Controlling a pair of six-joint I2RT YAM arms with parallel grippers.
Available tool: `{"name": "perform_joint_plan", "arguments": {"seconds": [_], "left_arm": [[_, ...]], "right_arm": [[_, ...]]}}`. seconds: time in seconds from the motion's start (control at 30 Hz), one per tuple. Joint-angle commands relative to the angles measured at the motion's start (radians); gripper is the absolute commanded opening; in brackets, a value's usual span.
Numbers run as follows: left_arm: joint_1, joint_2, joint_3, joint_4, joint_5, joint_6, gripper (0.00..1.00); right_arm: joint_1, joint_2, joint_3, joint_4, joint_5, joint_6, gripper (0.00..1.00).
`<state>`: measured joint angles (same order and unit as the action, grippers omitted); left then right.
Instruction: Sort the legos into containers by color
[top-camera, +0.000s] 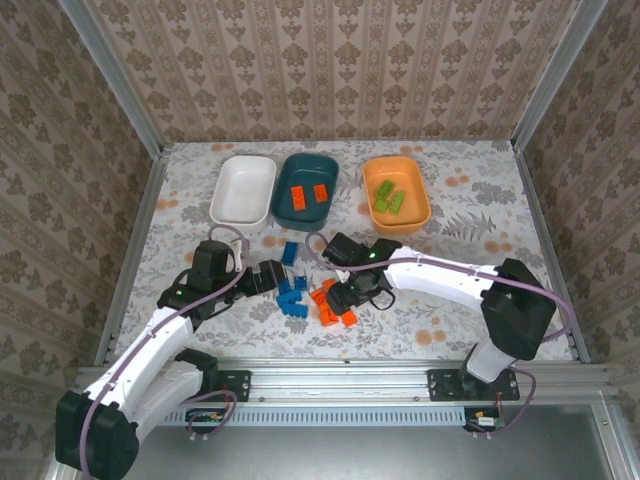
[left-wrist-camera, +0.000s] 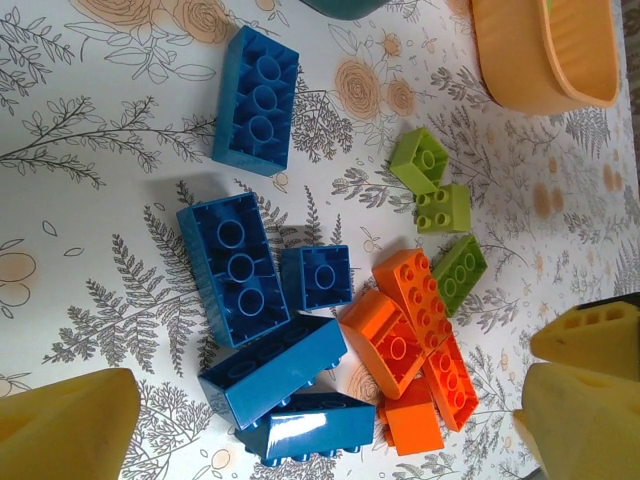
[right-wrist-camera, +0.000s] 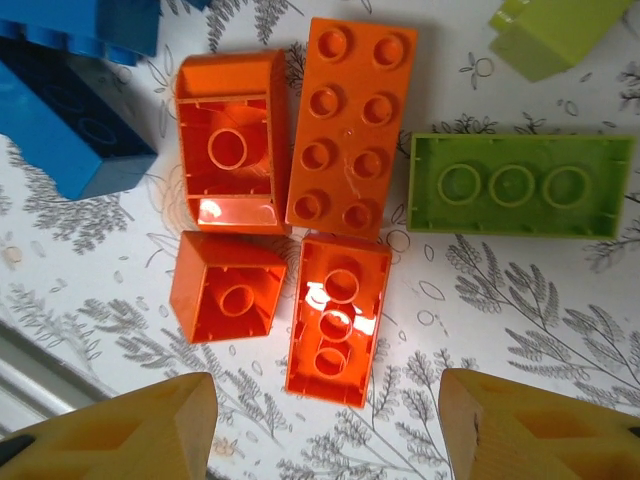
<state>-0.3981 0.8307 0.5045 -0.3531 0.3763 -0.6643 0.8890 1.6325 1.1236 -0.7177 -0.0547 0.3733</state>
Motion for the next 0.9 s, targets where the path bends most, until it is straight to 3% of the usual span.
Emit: {"name": "perform_joint_plan", "arguments": {"seconds": [0.0, 0.87], "left_arm": [[-0.004, -0.041, 0.005, -0.024, -0.024, -0.01, 1.0], [-0.002, -0.051, -0.003, -0.037, -0.035, -0.008, 1.0]], "right_arm": [[0.006, 0.043, 0.004, 0.014, 0.057, 0.022, 0.62], [0.038, 0.174, -0.065, 0.072, 0.068, 0.038, 0.59]]}}
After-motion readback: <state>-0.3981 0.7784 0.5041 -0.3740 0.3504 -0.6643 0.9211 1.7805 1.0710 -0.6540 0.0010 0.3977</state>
